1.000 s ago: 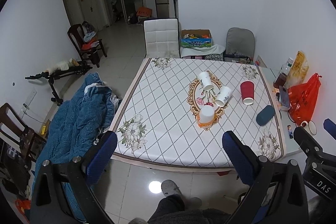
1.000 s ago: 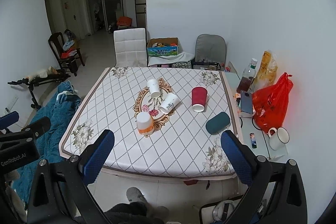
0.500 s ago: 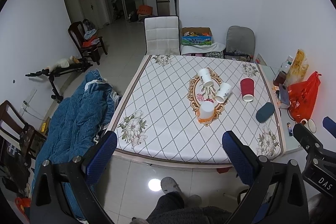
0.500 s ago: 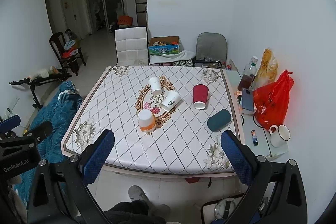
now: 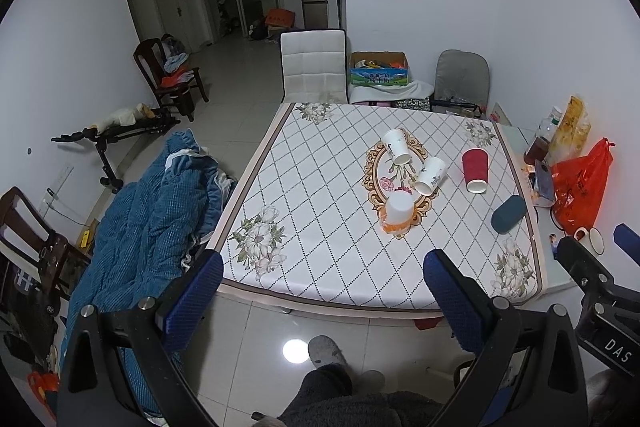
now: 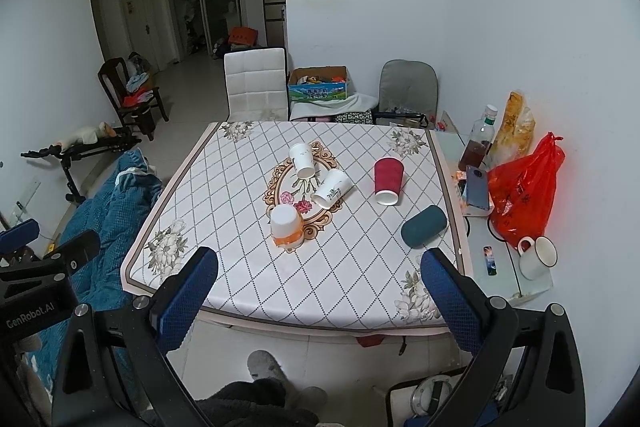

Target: Flip cup upside down

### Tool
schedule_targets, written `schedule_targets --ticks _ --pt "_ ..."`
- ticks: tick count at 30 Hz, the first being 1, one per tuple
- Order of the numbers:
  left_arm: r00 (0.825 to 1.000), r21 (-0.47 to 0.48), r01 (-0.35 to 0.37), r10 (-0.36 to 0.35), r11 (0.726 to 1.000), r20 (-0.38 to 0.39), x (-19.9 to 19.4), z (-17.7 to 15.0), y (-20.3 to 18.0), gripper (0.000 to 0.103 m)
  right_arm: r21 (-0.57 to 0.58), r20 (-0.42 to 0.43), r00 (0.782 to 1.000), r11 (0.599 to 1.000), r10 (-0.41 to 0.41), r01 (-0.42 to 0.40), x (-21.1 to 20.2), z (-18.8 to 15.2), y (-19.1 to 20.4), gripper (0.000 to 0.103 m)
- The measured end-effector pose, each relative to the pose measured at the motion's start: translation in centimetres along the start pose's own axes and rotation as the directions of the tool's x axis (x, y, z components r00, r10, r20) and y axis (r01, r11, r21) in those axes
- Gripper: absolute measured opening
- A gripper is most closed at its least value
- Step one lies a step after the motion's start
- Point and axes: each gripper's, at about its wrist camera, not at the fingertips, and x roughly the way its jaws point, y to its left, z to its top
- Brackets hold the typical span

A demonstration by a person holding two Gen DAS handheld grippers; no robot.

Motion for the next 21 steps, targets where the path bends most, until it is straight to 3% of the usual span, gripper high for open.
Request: schedule_targets --ticks 21 --pt "1.0 -0.004 0.002 -0.002 1.0 -0.011 0.0 0.0 0.7 0.102 0.016 -0.012 1.0 1.0 0.014 -0.014 0.4 -0.2 1.1 0.103"
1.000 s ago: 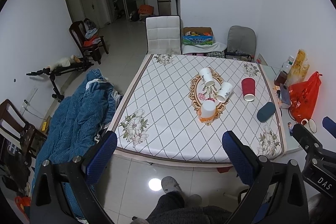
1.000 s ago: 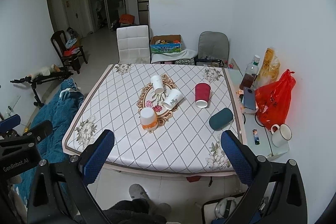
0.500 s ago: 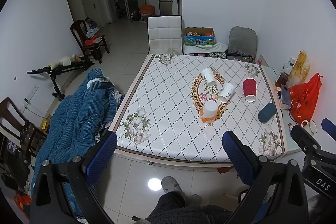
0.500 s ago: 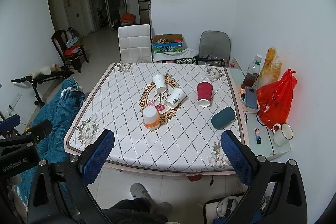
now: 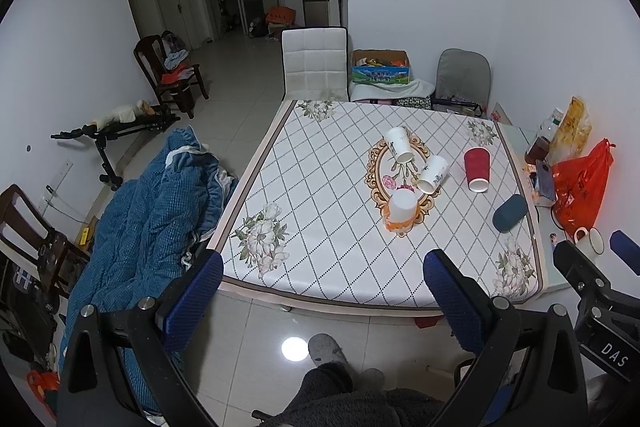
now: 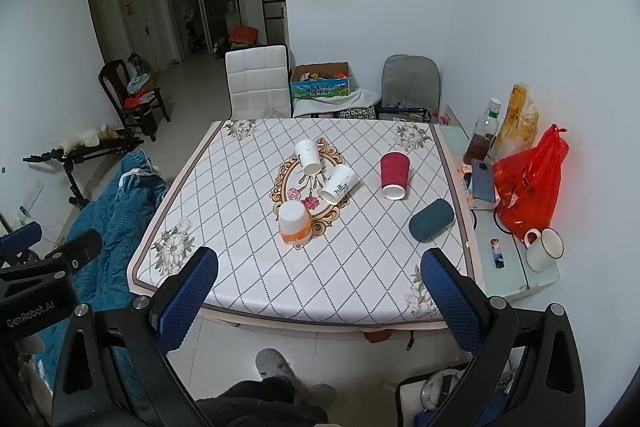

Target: Flip cup upside down

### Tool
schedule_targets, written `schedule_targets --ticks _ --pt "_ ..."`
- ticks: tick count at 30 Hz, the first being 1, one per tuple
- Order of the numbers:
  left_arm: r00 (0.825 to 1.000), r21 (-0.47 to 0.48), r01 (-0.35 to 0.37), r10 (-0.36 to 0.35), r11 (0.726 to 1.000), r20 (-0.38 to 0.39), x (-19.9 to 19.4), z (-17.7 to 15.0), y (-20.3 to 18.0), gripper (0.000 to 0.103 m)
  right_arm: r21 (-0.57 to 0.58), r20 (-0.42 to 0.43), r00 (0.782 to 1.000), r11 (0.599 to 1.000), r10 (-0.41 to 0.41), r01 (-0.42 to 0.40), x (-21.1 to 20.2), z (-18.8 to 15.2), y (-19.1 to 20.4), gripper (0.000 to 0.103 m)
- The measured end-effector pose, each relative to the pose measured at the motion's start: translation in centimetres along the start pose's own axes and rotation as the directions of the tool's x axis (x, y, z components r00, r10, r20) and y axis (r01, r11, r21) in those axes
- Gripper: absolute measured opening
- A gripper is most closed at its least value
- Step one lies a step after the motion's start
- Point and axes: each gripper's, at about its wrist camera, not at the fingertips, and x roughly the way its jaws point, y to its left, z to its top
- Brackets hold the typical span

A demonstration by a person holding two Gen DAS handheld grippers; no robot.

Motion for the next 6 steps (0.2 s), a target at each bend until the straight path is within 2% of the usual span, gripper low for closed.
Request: schedule_targets --ticks 6 --pt "1.0 0.001 -0.006 0.006 1.0 0.01 -0.19 -0.25 0.34 0.102 0.013 -0.011 1.0 1.0 0.002 -0.002 0.22 -0.53 0.18 0.103"
